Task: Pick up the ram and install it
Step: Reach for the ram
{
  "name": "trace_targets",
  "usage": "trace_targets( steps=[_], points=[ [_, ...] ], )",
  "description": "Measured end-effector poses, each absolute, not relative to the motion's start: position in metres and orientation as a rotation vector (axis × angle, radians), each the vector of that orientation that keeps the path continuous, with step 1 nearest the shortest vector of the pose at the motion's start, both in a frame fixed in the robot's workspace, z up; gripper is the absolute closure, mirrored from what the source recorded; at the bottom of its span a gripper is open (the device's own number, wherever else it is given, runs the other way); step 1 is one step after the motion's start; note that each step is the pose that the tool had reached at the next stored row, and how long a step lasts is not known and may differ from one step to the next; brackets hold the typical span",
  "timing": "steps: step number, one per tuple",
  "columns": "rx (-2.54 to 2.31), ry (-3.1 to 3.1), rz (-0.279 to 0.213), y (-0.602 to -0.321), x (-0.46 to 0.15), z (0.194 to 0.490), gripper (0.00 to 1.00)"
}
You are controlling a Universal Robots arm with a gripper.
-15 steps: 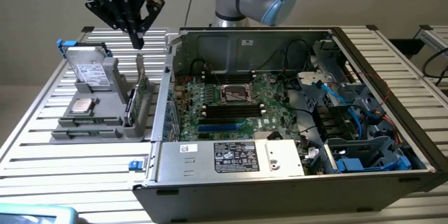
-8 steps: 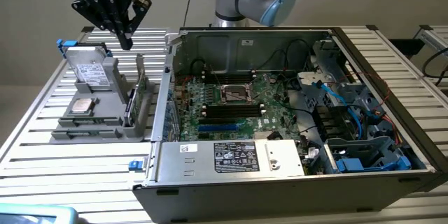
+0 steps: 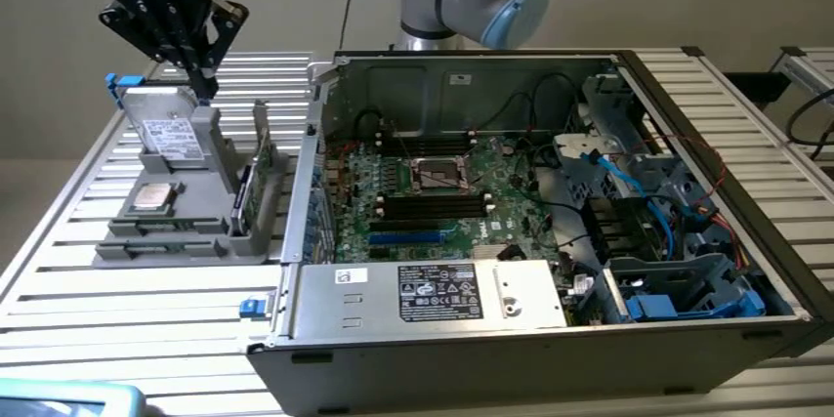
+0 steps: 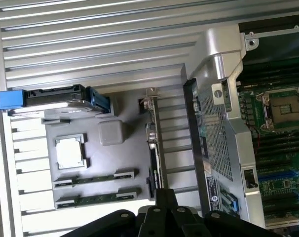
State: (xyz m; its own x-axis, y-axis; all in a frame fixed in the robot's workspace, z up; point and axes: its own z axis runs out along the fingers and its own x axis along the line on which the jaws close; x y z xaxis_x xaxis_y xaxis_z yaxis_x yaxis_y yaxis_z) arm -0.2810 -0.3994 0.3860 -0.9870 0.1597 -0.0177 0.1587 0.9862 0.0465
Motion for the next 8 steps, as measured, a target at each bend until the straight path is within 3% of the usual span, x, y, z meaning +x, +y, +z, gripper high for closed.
trace_targets(
  steps=[8],
  points=[
    [0.24,3.114,0.069,-0.4,-0.308,0.375,0.89]
  ],
)
